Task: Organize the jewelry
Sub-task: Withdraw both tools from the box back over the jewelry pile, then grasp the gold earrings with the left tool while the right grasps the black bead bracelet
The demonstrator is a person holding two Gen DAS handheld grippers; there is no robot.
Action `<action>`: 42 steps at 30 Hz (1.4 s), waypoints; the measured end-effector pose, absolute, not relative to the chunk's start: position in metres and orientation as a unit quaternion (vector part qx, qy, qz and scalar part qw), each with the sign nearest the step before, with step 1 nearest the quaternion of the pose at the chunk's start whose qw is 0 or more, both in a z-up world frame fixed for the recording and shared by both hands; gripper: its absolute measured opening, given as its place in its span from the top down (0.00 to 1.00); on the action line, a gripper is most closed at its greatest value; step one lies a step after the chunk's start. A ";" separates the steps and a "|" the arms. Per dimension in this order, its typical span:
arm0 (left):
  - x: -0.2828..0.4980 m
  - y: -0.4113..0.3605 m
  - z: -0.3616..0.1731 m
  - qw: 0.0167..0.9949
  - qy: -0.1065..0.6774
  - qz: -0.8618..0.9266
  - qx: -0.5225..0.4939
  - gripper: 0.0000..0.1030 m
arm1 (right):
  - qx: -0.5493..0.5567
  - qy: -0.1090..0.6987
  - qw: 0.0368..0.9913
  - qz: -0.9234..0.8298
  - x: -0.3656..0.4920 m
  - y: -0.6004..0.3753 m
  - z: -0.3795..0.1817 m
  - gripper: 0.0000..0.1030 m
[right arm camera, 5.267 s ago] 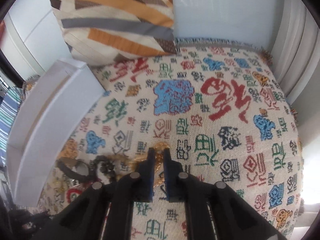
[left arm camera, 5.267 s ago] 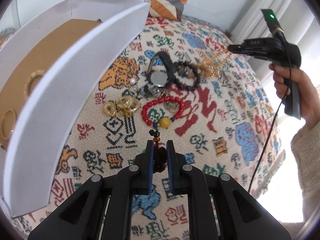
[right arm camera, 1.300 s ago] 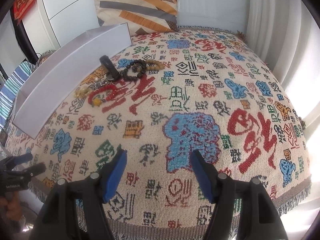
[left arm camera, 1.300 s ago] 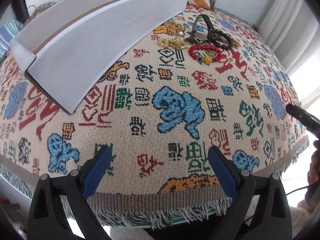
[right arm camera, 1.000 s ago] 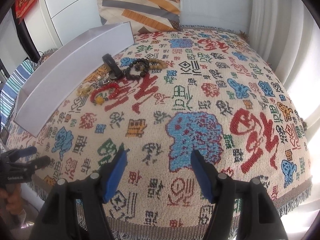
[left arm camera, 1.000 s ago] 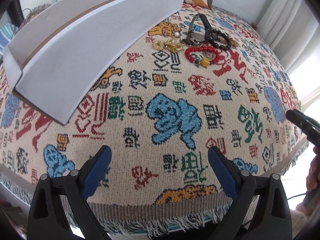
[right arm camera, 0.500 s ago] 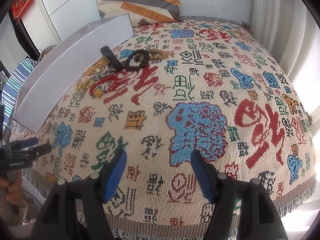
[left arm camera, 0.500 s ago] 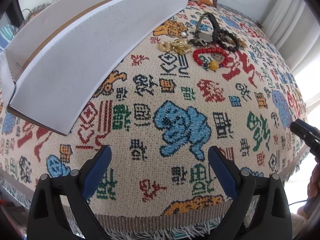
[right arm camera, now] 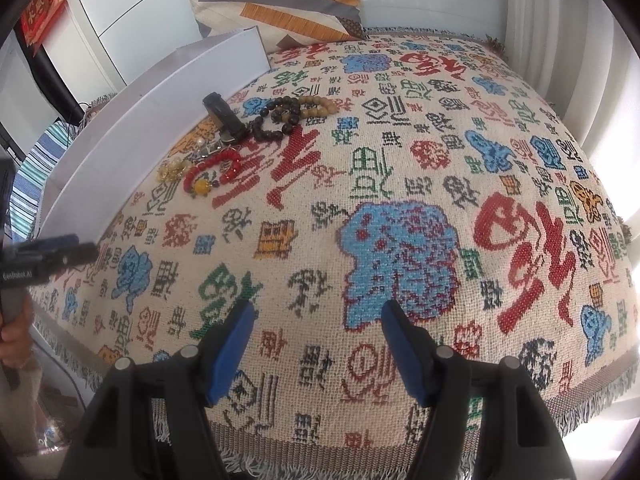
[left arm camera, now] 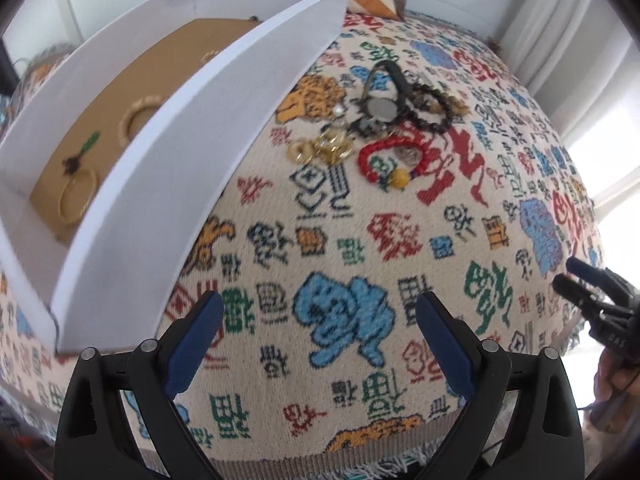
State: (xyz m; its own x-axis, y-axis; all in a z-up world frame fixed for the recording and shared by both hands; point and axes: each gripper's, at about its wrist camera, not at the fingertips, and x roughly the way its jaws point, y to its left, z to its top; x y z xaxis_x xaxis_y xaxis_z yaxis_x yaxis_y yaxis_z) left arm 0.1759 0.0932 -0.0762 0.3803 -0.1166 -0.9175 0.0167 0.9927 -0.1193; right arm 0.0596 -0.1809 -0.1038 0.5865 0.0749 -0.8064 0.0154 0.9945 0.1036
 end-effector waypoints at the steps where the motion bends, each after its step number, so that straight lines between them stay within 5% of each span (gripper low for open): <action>1: 0.183 0.091 -0.073 0.830 0.554 -0.049 -0.044 0.06 | 0.049 0.454 0.890 0.017 0.060 -0.181 -0.103 0.35; 9: 0.246 0.080 -0.078 0.838 0.541 -0.059 -0.046 0.10 | 0.082 0.451 0.888 0.030 0.072 -0.189 -0.089 0.35; 21: 0.310 0.072 -0.114 0.829 0.557 -0.036 -0.041 0.45 | 0.104 0.461 0.881 0.031 0.070 -0.199 -0.093 0.35; 23: 0.316 0.073 -0.117 0.824 0.564 -0.039 -0.043 0.66 | 0.107 0.460 0.881 0.031 0.070 -0.200 -0.092 0.35; 27: 0.318 0.077 -0.119 0.815 0.575 -0.047 -0.062 0.82 | 0.105 0.455 0.884 0.034 0.073 -0.202 -0.084 0.35; 28: 0.318 0.078 -0.118 0.814 0.575 -0.049 -0.066 0.96 | 0.104 0.453 0.885 0.034 0.075 -0.201 -0.082 0.35; 36: 0.309 0.089 -0.108 0.808 0.582 -0.053 -0.080 0.96 | 0.143 0.457 0.877 0.044 0.118 -0.213 -0.066 0.35; 39: 0.308 0.092 -0.107 0.808 0.580 -0.056 -0.089 0.71 | 0.162 0.459 0.872 0.043 0.129 -0.215 -0.066 0.35; 42: 0.311 0.092 -0.105 0.812 0.575 -0.051 -0.090 0.66 | 0.179 0.461 0.868 0.051 0.133 -0.211 -0.067 0.35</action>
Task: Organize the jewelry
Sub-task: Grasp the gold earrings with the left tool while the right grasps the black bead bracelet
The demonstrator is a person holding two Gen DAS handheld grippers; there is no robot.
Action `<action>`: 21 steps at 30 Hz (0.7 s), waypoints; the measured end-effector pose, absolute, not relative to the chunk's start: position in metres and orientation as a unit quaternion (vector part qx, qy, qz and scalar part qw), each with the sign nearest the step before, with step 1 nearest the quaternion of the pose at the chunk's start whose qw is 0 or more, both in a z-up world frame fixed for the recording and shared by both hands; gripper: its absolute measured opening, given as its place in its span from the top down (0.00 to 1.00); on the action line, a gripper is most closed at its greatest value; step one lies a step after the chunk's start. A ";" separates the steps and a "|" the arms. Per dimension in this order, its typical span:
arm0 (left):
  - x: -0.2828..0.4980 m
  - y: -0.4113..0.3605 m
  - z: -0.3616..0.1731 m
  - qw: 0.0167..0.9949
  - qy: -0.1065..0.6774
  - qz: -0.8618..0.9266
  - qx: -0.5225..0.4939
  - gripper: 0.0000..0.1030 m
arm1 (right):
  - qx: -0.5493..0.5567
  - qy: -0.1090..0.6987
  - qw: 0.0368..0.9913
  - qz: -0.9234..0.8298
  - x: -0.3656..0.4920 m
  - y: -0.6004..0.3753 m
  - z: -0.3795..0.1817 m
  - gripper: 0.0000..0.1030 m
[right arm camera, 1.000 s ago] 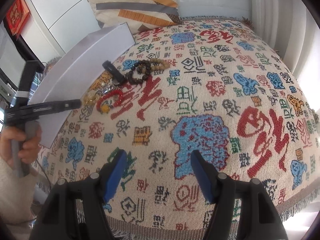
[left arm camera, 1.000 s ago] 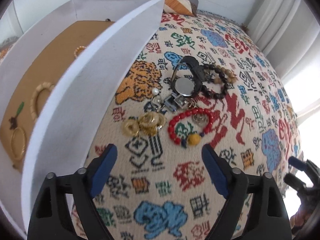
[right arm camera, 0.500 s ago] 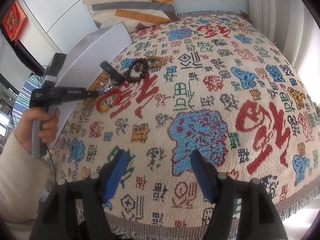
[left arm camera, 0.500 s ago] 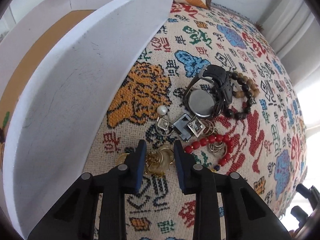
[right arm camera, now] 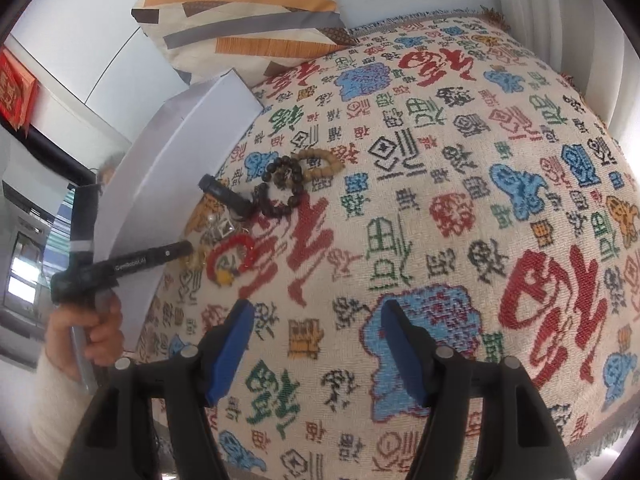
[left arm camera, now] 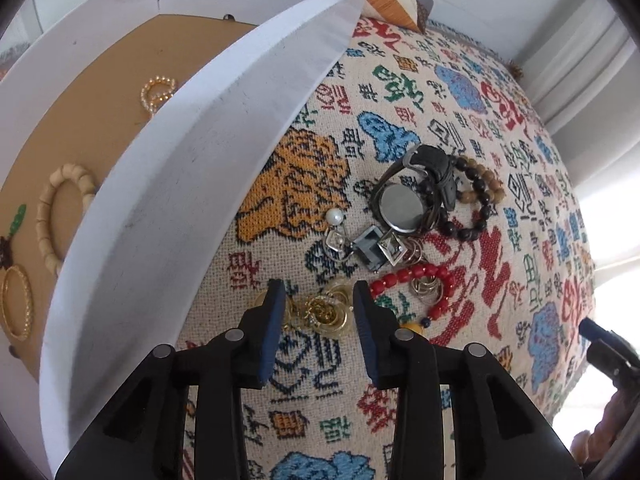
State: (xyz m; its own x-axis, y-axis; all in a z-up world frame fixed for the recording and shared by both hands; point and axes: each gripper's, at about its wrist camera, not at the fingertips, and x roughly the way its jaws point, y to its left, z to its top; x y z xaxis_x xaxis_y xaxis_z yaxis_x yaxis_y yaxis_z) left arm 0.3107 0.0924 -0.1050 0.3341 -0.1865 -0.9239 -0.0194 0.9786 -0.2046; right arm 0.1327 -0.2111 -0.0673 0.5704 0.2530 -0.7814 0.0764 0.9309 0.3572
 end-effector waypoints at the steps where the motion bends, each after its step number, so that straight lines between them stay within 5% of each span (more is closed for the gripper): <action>1: 0.313 0.091 -0.106 0.811 0.576 -0.053 -0.087 0.66 | 0.180 0.461 0.867 0.054 0.132 -0.209 -0.068 0.34; 7: 0.320 0.075 -0.122 0.791 0.606 -0.057 -0.061 0.64 | 0.178 0.471 0.862 0.060 0.130 -0.202 -0.072 0.35; 9: 0.320 0.073 -0.122 0.789 0.609 -0.058 -0.053 0.74 | 0.177 0.471 0.862 0.059 0.128 -0.204 -0.072 0.35; 21: 0.284 0.111 -0.091 0.783 0.600 -0.077 -0.144 0.75 | 0.190 0.453 0.870 0.042 0.148 -0.226 -0.063 0.35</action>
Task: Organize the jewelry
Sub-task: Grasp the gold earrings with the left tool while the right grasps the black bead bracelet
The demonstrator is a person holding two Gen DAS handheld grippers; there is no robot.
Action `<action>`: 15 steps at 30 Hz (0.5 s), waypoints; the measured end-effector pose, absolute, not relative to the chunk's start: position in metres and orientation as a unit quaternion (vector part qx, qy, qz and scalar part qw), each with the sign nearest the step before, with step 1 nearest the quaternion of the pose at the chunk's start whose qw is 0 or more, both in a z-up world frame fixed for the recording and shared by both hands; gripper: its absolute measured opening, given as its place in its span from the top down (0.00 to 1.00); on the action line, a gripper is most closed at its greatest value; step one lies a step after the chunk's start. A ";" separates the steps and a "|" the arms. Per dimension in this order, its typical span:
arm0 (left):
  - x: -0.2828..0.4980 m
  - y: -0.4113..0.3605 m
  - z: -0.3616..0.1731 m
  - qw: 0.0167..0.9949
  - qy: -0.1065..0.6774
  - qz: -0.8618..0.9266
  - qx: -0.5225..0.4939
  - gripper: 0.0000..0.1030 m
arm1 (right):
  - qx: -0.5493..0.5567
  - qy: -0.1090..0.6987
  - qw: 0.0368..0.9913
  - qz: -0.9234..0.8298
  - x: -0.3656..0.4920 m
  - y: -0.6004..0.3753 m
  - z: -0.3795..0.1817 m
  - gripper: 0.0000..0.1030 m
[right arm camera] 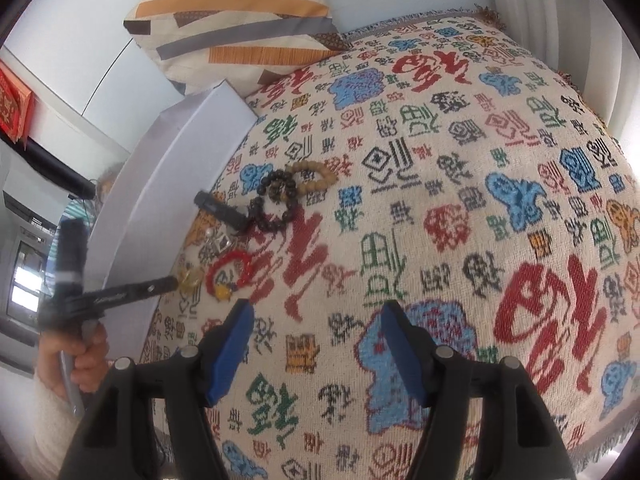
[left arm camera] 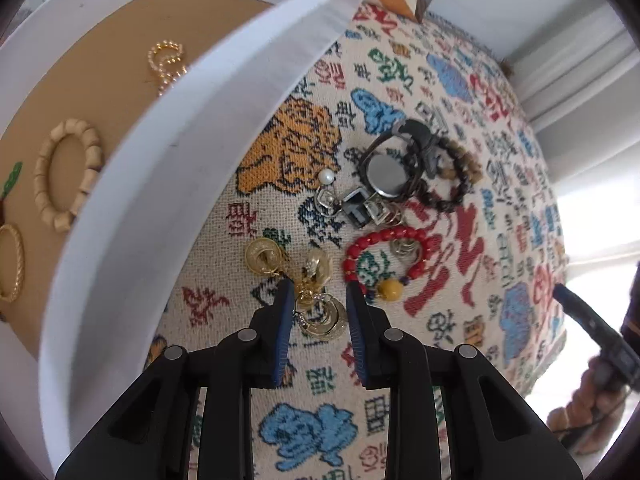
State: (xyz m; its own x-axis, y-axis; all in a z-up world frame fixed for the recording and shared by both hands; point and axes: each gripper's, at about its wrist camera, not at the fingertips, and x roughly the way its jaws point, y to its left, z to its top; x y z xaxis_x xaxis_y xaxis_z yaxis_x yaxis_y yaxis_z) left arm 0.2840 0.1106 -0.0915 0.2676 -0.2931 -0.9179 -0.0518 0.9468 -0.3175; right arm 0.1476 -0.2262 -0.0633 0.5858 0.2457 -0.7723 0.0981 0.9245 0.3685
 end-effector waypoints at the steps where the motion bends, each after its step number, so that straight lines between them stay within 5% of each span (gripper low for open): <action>1: 0.281 0.112 -0.087 0.786 0.596 -0.077 -0.145 0.75 | 0.190 0.453 0.870 0.045 0.156 -0.227 -0.064 0.35; 6: 0.274 0.112 -0.086 0.786 0.597 -0.072 -0.146 0.75 | 0.230 0.469 0.848 0.090 0.213 -0.224 -0.082 0.35; 10: 0.271 0.109 -0.091 0.782 0.601 -0.067 -0.152 0.75 | 0.211 0.503 0.832 0.099 0.265 -0.205 -0.101 0.58; 15: 0.267 0.111 -0.096 0.781 0.603 -0.058 -0.154 0.75 | 0.140 0.518 0.841 0.064 0.295 -0.174 -0.114 0.64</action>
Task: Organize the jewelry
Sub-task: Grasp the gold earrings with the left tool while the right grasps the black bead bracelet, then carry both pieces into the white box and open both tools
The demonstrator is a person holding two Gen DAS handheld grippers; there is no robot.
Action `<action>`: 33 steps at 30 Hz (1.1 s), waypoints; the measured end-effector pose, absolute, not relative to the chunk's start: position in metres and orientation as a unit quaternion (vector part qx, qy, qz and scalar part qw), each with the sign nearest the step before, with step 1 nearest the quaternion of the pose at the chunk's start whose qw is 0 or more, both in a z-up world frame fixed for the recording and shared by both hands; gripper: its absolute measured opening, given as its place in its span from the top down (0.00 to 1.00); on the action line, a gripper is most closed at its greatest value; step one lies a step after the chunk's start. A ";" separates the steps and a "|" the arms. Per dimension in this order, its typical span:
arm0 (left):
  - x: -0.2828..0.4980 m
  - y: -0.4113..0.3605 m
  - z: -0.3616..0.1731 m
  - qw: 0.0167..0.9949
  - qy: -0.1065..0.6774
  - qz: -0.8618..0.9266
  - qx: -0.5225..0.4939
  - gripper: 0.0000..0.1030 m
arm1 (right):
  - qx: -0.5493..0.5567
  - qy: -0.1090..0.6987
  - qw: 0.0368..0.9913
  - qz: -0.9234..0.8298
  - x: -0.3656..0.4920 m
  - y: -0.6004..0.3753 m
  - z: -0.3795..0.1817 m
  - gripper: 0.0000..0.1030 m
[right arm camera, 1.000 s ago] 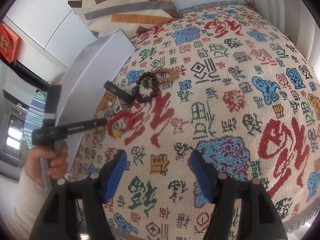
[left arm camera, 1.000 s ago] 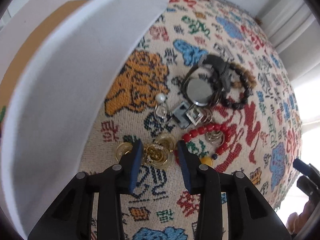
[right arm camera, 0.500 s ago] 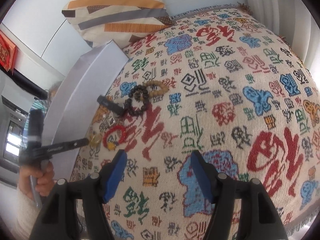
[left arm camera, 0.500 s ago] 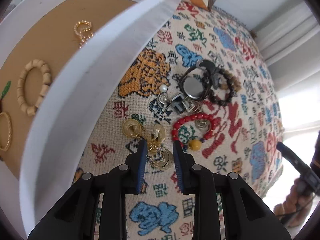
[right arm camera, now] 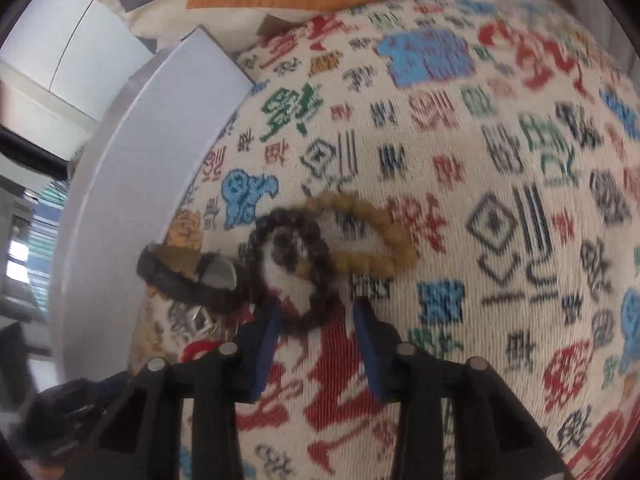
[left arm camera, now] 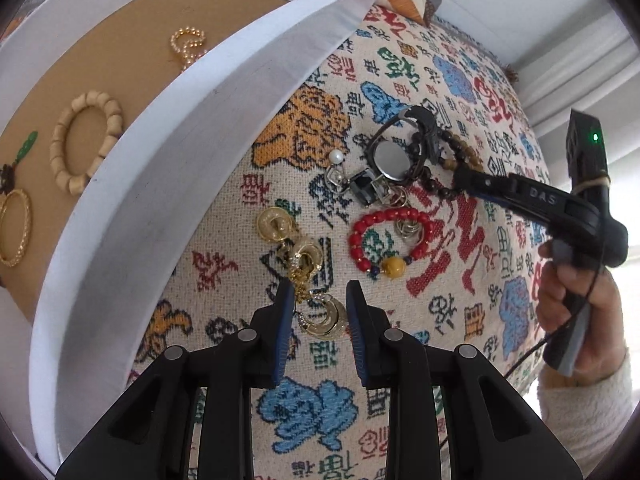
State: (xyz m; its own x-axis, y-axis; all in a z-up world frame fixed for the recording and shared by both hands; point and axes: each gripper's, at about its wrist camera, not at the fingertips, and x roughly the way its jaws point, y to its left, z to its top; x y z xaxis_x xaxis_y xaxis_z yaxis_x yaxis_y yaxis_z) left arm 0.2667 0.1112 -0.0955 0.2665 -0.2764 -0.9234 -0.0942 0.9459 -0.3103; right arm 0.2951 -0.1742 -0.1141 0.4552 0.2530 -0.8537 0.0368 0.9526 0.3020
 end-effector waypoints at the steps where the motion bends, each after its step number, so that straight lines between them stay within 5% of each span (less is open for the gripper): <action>1: 0.267 0.111 -0.096 0.781 0.603 -0.057 -0.153 0.75 | 0.115 0.516 0.847 0.057 0.297 -0.166 -0.113 0.72; 2: 0.267 0.110 -0.096 0.780 0.604 -0.055 -0.153 0.75 | 0.100 0.514 0.850 0.052 0.299 -0.160 -0.113 0.87; 33: 0.192 0.200 0.121 0.856 0.478 -0.036 -0.193 0.75 | -0.009 0.329 0.919 0.215 0.201 -0.071 0.110 0.88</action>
State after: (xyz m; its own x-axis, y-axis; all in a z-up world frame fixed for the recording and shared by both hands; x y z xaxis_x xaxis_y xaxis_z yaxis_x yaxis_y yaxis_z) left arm 0.1918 0.2001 0.1212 0.5400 -0.2462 -0.8049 -0.1221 0.9232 -0.3643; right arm 0.2005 -0.0711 0.1100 0.6907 0.3902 -0.6088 -0.4019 0.9071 0.1253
